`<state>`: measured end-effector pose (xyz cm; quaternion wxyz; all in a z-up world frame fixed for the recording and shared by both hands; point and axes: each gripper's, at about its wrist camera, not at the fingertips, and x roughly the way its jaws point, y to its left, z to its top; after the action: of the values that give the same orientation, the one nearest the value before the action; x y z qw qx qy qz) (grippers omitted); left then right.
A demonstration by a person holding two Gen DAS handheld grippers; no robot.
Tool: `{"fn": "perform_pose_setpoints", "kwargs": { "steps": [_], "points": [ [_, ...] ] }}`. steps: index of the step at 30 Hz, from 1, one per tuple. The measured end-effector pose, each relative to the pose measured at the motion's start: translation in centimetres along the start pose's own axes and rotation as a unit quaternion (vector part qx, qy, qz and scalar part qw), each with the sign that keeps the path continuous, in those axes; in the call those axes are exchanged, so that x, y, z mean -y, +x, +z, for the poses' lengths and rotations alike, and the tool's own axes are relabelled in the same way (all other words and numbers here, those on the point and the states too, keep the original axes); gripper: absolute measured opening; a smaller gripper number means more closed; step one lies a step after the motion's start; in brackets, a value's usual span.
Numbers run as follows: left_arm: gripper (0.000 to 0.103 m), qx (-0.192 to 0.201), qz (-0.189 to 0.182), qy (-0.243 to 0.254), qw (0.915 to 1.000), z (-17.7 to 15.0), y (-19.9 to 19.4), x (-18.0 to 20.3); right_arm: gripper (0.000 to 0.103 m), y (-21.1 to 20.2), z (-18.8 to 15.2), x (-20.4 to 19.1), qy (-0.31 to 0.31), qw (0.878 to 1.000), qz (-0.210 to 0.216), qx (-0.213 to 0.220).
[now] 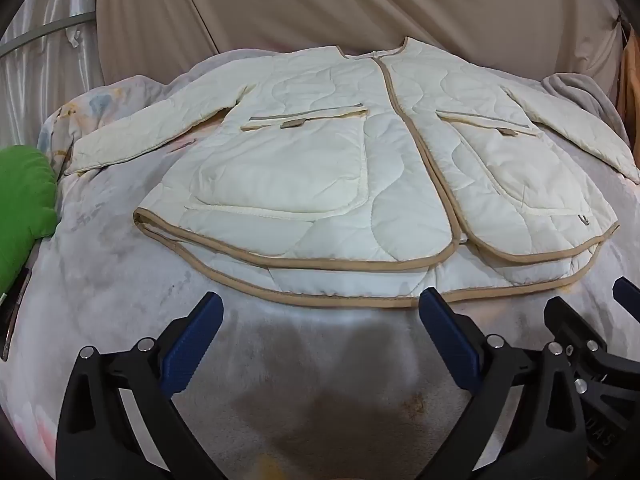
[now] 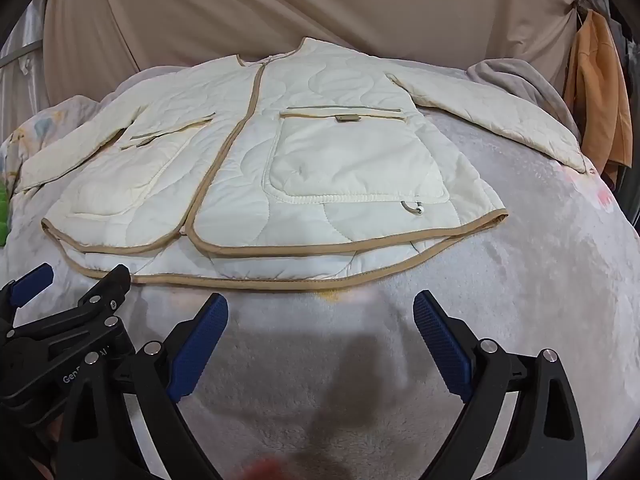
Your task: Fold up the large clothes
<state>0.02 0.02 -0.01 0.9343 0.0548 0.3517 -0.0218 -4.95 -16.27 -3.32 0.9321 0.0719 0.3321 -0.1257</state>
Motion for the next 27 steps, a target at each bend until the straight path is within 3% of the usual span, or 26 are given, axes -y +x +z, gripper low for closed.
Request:
{"fn": "perform_pose_setpoints", "kwargs": {
  "steps": [27],
  "points": [
    [0.093,-0.001,0.003,0.002,1.0000,0.01,0.01,0.02,0.092,-0.13,-0.09,-0.33,-0.007,1.000,-0.010,0.001]
  ]
}}
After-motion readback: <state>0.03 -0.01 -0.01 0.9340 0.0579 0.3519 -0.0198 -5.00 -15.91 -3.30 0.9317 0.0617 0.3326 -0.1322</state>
